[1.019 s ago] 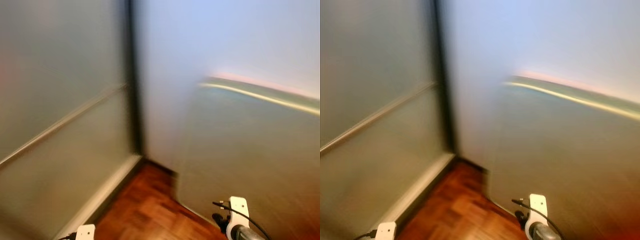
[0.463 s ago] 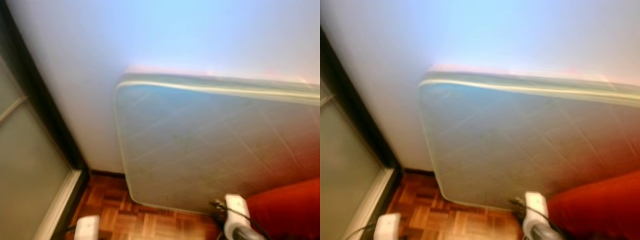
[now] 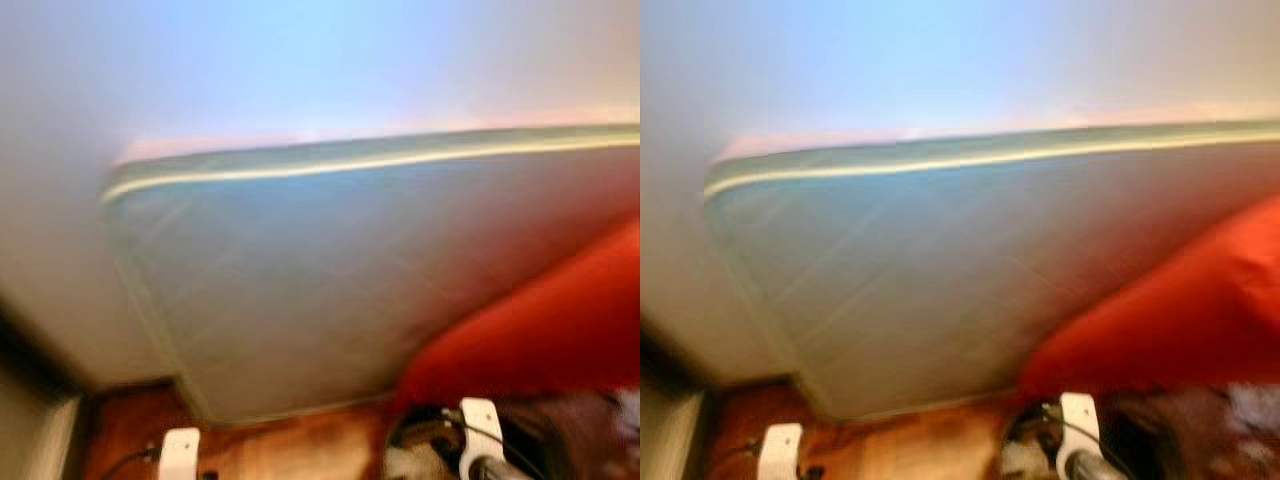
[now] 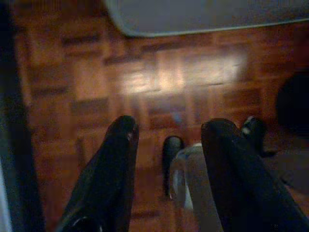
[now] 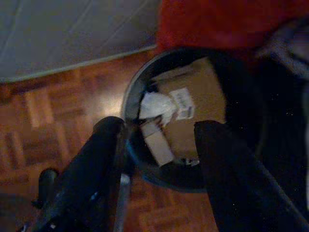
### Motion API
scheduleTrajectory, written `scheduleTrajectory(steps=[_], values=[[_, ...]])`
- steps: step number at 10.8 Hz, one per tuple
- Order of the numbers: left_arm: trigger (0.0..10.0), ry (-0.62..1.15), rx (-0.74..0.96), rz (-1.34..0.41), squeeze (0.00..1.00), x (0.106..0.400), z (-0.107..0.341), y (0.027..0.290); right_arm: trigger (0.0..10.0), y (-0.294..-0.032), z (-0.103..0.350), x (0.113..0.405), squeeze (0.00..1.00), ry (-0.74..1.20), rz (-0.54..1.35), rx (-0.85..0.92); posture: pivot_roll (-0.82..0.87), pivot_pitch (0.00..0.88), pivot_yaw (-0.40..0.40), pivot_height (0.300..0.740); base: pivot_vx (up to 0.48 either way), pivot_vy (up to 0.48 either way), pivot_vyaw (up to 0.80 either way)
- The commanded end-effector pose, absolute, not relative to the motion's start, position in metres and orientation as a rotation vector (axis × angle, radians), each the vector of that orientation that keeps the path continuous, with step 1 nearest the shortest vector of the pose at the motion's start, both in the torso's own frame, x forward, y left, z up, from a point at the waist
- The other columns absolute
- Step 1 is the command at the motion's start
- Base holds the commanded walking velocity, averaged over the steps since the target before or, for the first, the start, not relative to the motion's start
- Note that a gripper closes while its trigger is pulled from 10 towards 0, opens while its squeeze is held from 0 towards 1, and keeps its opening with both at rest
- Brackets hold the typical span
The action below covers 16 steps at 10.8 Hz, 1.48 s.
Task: Clean up the room
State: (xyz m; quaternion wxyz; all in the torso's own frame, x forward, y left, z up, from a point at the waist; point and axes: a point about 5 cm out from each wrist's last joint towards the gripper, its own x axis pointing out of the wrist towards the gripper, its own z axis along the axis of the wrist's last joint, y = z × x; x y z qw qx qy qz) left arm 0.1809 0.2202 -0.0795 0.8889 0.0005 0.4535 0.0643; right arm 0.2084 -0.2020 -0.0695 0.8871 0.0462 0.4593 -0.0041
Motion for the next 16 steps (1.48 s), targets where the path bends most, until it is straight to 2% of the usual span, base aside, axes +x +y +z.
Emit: scheduleTrajectory(steps=[1, 15, 16], values=[[10.0, 0.971, 0.018, 0.13, 0.0, 0.1739, -0.0824, 0.2227, 10.0, -0.1983, -0.07, 0.2086, 0.0, 0.954, -0.005, 0.104, 0.2, 0.047, -0.053, 0.74, 0.0, 0.0, -0.79], [10.0, 0.994, 0.056, 0.096, 0.0, 0.1696, -0.0845, 0.2221, 10.0, -0.1979, -0.0725, 0.2044, 0.0, 0.97, -0.003, 0.088, 0.19, 0.003, -0.042, 0.74, 0.0, 0.0, -0.78], [10.0, 0.995, 0.062, 0.094, 0.0, 0.169, -0.0846, 0.223, 10.0, -0.1982, -0.0718, 0.2054, 0.0, 0.942, -0.031, 0.096, 0.18, 0.002, -0.031, 0.74, 0.0, 0.0, 0.0]])
